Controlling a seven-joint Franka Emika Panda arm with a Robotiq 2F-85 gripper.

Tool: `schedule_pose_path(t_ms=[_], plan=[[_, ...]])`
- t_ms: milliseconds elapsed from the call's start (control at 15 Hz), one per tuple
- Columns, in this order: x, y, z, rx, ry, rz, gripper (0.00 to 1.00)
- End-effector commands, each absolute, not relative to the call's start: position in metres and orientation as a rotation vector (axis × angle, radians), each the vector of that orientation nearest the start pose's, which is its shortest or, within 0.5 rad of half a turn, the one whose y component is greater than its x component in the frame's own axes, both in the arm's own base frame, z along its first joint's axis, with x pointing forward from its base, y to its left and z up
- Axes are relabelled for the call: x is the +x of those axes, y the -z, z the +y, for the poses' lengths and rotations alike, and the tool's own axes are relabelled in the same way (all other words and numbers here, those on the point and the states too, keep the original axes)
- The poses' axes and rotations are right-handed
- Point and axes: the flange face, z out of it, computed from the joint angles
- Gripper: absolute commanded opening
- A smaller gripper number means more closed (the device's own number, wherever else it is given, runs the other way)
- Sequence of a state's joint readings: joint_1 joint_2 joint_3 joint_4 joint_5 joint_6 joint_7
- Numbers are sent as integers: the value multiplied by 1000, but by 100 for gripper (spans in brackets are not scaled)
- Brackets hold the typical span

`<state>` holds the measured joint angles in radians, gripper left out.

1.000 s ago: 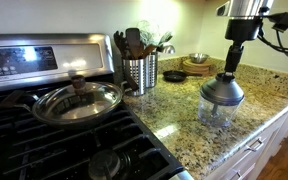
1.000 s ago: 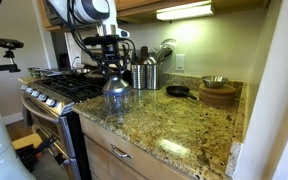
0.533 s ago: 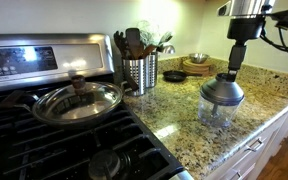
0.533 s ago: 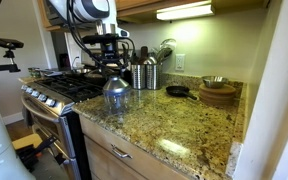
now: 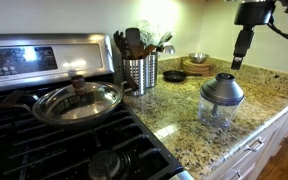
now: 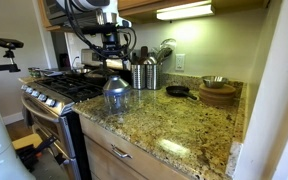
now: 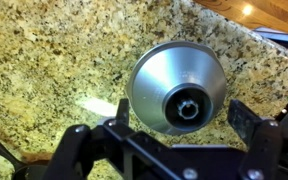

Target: Put the slicer in the container then put the grey cover on top of the container

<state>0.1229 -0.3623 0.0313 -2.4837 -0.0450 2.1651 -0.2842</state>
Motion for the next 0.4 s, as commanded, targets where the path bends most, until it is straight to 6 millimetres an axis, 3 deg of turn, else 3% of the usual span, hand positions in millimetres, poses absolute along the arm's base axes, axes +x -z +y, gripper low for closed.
schedule_pose_path(t_ms=[0, 333], plan=[[423, -428, 61, -3112, 75, -715, 100], [424, -426, 62, -3112, 68, -717, 100]])
